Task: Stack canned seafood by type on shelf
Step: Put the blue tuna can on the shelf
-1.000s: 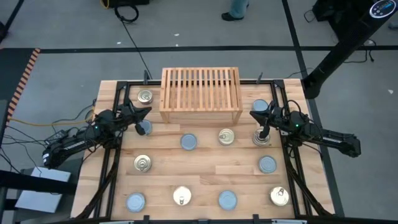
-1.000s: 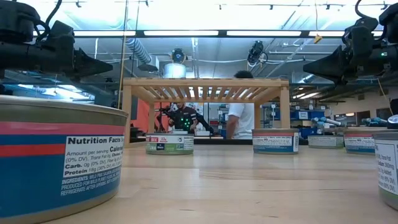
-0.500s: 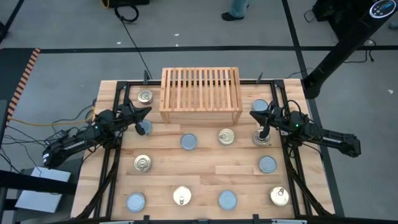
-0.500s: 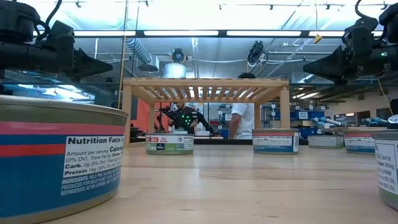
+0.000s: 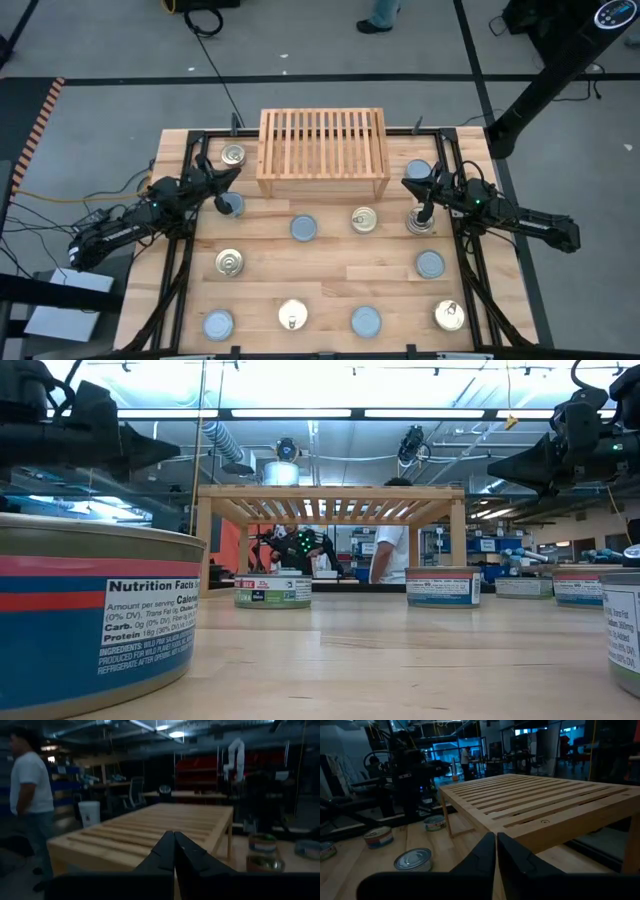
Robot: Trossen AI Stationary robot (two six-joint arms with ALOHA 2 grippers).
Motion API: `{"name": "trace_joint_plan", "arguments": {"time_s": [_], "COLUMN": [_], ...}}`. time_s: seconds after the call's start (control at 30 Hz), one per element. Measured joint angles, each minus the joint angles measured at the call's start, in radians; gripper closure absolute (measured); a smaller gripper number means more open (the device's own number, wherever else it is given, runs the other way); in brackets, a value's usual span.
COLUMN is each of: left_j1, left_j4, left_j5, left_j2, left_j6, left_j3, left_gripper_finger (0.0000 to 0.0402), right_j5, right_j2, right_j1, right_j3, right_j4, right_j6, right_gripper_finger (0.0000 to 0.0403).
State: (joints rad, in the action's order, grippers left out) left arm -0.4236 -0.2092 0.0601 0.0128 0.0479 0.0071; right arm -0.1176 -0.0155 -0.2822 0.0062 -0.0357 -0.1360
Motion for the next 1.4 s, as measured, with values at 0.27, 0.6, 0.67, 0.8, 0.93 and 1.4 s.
{"name": "trace_joint_plan", "arguments": {"time_s": [0.27, 0.6, 0.67, 0.8, 0.93, 1.4], "left_j1": [0.000, 0.003, 0.013, 0.056, 0.100, 0.130], "left_j4": [-0.017, -0.013, 0.009, 0.008, 0.080, 0.733], "left_j5": [0.002, -0.272, -0.322, -0.369, -0.368, 0.055], "left_j2": [0.000, 0.017, 0.029, 0.063, 0.104, 0.521], "left_j6": [-0.056, -0.119, -0.132, -0.133, -0.099, 0.018], "left_j3": [0.000, 0.001, 0.021, 0.095, 0.216, 0.779], "left_gripper_finger": [0.0396, 0.0396, 0.0396, 0.0396, 0.0396, 0.0396], "right_j5": [0.000, 0.000, 0.000, 0.000, 0.000, 0.000], "right_j2": [0.000, 0.000, 0.000, 0.000, 0.000, 0.000], "right_j1": [0.000, 0.000, 0.000, 0.000, 0.000, 0.000], "right_j3": [0.000, 0.000, 0.000, 0.000, 0.000, 0.000], "right_j4": [0.000, 0.000, 0.000, 0.000, 0.000, 0.000], "right_j6": [0.000, 0.000, 0.000, 0.000, 0.000, 0.000], "right_gripper_finger": [0.0371, 0.0371, 0.0371, 0.0371, 0.0371, 0.0371]}}
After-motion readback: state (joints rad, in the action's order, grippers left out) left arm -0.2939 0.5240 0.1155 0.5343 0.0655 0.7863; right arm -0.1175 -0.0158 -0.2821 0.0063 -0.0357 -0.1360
